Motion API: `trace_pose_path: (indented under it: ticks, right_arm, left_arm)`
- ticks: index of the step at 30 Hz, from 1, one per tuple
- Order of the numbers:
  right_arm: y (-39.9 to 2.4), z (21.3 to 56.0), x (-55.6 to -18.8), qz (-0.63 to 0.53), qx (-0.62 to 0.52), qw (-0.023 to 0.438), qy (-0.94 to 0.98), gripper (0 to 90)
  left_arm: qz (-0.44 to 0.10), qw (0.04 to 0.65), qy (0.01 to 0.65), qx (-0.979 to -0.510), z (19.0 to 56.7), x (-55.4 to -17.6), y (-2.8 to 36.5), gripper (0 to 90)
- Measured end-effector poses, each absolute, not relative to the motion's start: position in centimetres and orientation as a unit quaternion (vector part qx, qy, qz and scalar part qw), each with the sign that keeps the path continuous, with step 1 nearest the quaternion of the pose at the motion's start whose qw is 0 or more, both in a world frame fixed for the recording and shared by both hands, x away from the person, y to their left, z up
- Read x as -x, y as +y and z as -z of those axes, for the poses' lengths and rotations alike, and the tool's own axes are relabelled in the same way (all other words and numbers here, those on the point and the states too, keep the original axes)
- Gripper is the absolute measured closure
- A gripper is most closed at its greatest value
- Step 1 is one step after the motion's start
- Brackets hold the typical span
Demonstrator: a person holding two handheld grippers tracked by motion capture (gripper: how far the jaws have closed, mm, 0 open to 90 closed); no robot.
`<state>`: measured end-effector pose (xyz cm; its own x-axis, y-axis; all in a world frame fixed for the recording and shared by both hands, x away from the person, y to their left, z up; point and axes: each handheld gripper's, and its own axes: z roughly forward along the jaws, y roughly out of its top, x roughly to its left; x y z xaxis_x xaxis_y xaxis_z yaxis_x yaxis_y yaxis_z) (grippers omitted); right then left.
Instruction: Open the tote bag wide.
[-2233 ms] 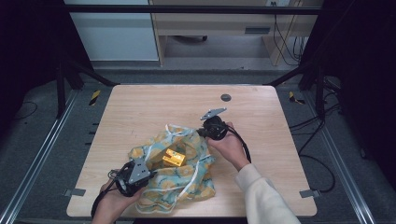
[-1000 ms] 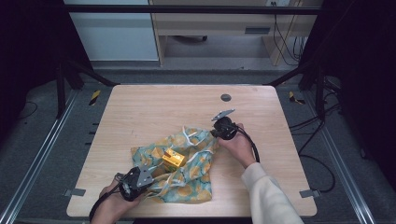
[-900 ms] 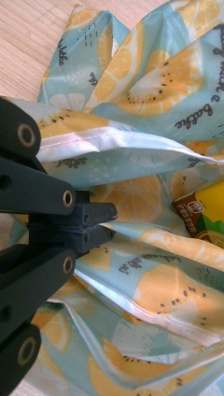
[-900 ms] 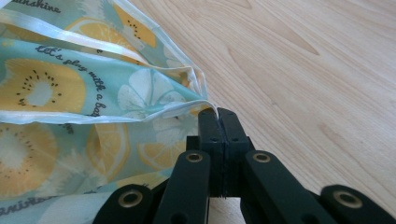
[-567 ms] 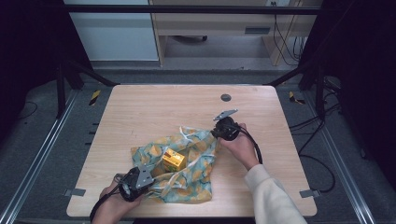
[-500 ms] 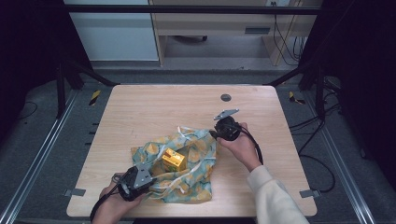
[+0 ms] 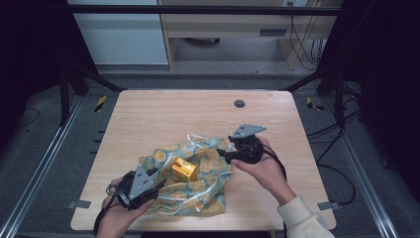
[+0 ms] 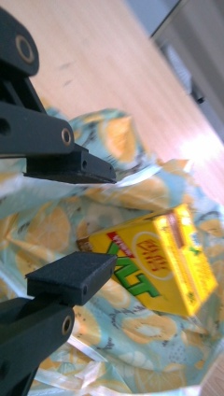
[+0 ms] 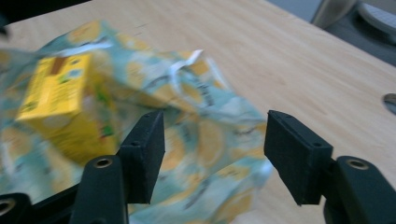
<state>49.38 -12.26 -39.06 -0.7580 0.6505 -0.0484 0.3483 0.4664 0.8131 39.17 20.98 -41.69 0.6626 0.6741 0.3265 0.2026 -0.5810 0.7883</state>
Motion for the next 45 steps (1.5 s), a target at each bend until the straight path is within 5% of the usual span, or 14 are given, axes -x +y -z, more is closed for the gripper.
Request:
trace_pose_path:
  ticks: [7, 10, 18, 21, 28, 31, 45]
  right_arm:
    - [-11.4, 40.8, -46.5, -0.419, -0.264, 0.165, 0.853, 40.0]
    - [-11.0, 41.6, -46.1, -0.432, -0.263, 0.155, 0.849, 38.9]
    - [-8.1, 44.9, -45.2, -0.419, -0.234, 0.114, 0.870, 34.1]
    - [-7.8, 46.0, -45.2, -0.400, -0.231, 0.100, 0.882, 39.3]
    - [-8.1, 47.2, -44.5, -0.365, -0.207, 0.080, 0.904, 79.2]
    - [-8.3, 47.5, -44.4, -0.358, -0.203, 0.069, 0.909, 89.0]
    - [-8.6, 48.3, -44.6, -0.331, -0.202, 0.050, 0.920, 90.0]
  left_arm:
    - [-0.328, 0.361, 0.289, -0.824, 40.7, -41.7, 21.4, 44.8]
    - [-0.275, 0.333, 0.296, -0.852, 41.9, -43.4, 20.9, 34.8]
    - [-0.284, 0.276, 0.306, -0.866, 45.4, -44.0, 20.4, 32.5]
    - [-0.285, 0.278, 0.308, -0.864, 45.6, -43.8, 20.6, 42.5]
    - [-0.274, 0.279, 0.315, -0.865, 45.9, -44.1, 21.1, 73.2]
    - [-0.274, 0.265, 0.312, -0.870, 46.0, -44.4, 21.3, 82.5]
    - [-0.243, 0.241, 0.331, -0.879, 47.8, -45.7, 22.0, 88.5]
